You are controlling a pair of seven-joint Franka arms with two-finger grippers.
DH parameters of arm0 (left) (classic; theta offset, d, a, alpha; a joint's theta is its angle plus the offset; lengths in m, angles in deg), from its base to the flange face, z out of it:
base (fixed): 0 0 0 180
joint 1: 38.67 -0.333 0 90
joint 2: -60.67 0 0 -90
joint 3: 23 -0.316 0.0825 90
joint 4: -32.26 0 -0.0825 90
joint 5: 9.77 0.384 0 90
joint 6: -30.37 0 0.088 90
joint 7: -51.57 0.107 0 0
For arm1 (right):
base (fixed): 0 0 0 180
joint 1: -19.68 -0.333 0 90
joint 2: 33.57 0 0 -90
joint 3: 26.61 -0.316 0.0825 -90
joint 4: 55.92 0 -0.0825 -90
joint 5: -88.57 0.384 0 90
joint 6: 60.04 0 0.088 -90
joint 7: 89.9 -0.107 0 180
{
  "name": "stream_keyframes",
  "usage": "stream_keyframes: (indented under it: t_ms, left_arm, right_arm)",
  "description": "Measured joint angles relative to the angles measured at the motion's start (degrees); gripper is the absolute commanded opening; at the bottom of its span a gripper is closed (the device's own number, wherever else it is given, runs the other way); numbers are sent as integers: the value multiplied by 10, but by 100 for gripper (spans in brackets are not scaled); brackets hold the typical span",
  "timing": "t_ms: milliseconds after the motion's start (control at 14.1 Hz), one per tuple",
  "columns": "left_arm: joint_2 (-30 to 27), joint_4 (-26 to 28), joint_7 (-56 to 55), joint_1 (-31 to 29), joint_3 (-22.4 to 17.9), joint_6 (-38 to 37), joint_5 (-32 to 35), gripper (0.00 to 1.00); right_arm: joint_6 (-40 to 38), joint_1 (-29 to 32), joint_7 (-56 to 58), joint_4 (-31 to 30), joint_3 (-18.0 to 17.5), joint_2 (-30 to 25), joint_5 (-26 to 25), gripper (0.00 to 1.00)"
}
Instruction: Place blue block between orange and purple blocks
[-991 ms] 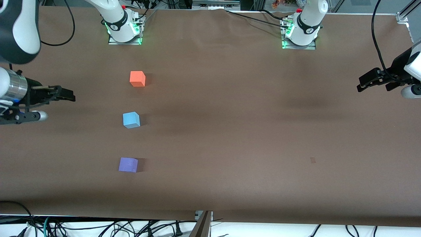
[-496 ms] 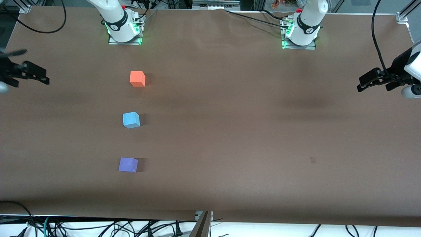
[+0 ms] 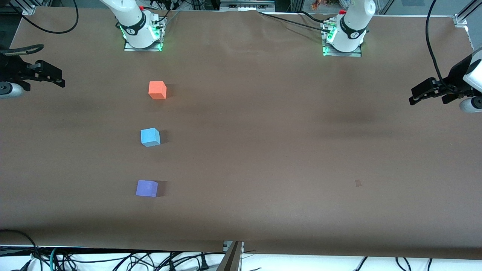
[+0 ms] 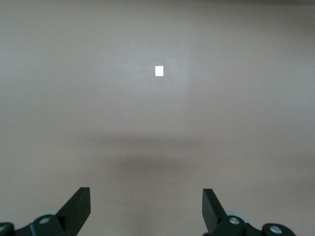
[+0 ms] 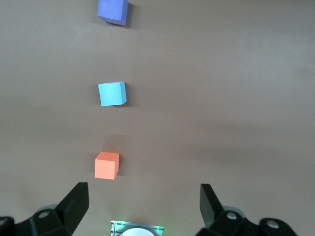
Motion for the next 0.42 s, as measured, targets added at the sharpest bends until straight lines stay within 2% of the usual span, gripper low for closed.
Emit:
stream_keyframes:
  t_ms: [425]
  left_arm:
    - [0, 0, 0, 0, 0, 0, 0, 100]
  right_arm:
    - [-2, 7, -3, 0, 0, 2, -5, 100]
